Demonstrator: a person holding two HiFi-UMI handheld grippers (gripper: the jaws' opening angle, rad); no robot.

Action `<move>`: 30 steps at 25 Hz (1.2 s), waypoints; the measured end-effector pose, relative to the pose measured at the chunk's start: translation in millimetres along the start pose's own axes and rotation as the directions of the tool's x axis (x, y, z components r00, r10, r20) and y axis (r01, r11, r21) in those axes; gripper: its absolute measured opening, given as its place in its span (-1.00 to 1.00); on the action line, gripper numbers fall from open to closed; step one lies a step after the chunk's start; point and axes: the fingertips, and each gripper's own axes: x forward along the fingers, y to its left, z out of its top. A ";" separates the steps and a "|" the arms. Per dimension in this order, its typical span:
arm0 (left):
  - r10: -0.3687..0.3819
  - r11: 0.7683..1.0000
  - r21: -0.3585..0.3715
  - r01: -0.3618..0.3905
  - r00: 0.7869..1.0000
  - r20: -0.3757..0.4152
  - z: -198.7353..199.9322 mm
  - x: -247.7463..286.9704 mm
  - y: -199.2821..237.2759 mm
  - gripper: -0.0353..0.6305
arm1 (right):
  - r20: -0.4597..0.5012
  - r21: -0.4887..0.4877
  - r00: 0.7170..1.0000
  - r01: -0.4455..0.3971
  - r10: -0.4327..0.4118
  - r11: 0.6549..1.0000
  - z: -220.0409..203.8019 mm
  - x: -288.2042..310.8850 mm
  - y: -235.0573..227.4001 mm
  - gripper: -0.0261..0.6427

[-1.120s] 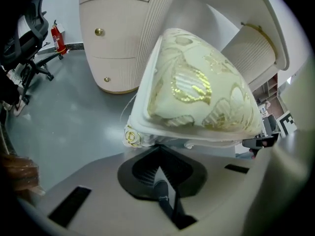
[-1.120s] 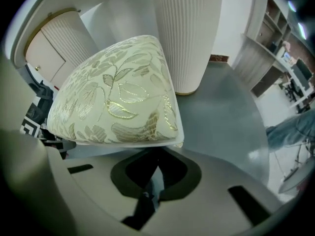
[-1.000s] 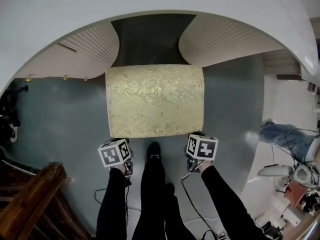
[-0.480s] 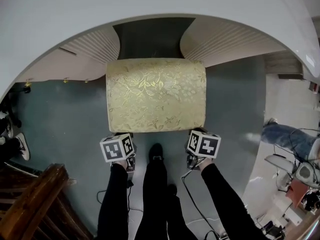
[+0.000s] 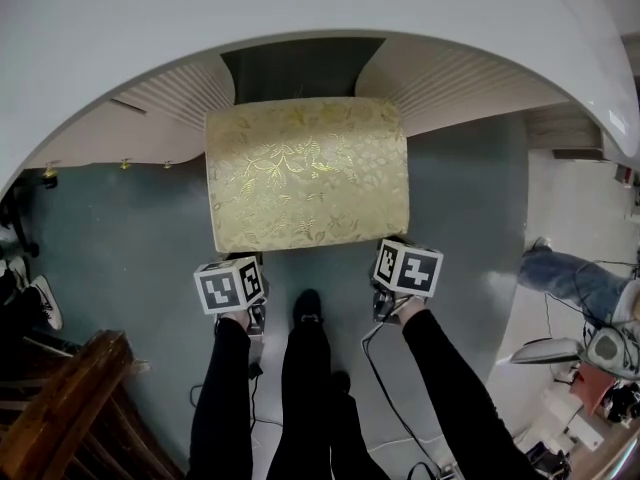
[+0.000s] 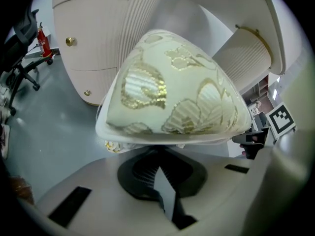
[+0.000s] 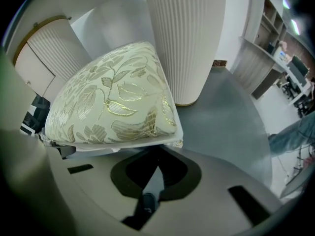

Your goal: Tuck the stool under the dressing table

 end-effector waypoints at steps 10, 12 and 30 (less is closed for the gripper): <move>0.002 0.998 0.070 -0.004 1.000 0.029 48.4 4.4 4.4 -0.87 | 0.039 -0.043 0.999 -0.006 0.008 0.999 41.5 7.4 11.2 -0.91; 0.002 0.997 0.078 -0.004 1.000 0.031 48.4 4.3 4.2 -0.87 | 0.044 -0.053 0.999 -0.002 0.005 0.999 42.0 7.7 10.9 -0.91; -0.015 0.995 0.095 0.011 0.999 0.038 49.6 6.2 0.2 -0.87 | 0.060 -0.059 0.998 0.002 0.002 0.998 47.1 11.1 9.1 -0.91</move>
